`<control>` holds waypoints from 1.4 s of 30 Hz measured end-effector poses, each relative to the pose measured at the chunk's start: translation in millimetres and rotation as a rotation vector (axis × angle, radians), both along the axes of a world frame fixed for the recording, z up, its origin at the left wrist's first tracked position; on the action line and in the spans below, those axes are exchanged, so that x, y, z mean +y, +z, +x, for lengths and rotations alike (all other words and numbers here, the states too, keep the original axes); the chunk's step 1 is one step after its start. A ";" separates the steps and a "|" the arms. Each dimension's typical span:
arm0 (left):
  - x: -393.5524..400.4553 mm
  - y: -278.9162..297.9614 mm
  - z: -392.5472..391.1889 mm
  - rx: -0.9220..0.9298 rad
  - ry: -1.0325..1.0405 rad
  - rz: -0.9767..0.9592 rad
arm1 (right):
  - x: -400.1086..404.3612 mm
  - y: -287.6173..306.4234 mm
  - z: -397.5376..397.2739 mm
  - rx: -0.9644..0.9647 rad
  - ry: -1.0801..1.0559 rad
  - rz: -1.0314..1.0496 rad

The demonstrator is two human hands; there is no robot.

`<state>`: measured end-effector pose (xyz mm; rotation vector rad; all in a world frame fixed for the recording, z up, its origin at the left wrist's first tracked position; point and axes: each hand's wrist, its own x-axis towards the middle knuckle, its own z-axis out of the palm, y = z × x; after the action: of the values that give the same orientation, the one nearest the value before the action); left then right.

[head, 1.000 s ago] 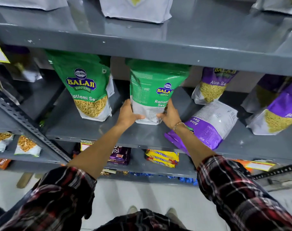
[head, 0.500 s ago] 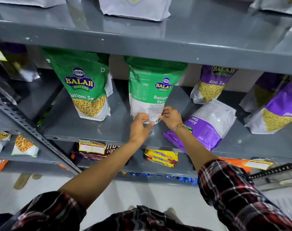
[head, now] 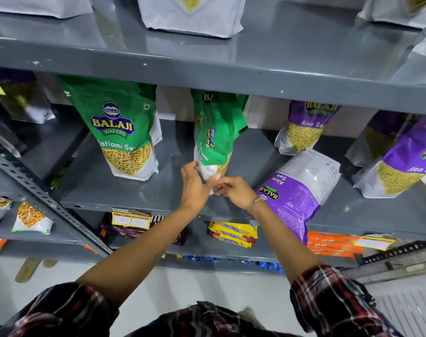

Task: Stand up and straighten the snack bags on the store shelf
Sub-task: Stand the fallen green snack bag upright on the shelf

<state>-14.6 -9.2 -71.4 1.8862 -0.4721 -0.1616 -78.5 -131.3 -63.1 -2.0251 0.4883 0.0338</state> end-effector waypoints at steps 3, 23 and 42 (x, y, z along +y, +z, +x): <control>4.9 0.6 6.4 -0.011 -0.035 0.021 | 3.7 -0.3 -0.2 0.016 0.034 0.028; 15.3 -9.4 105.3 0.290 -0.290 -0.058 | -57.5 5.2 42.4 0.004 -0.092 0.067; -20.5 7.6 -51.7 0.195 -0.079 -0.100 | -157.4 47.5 -26.6 0.086 -0.051 -0.677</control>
<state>-66.3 -29.6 -63.8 1.7351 -0.4137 -0.3650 -105.0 -288.6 -15.7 -2.6782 0.6683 -0.0885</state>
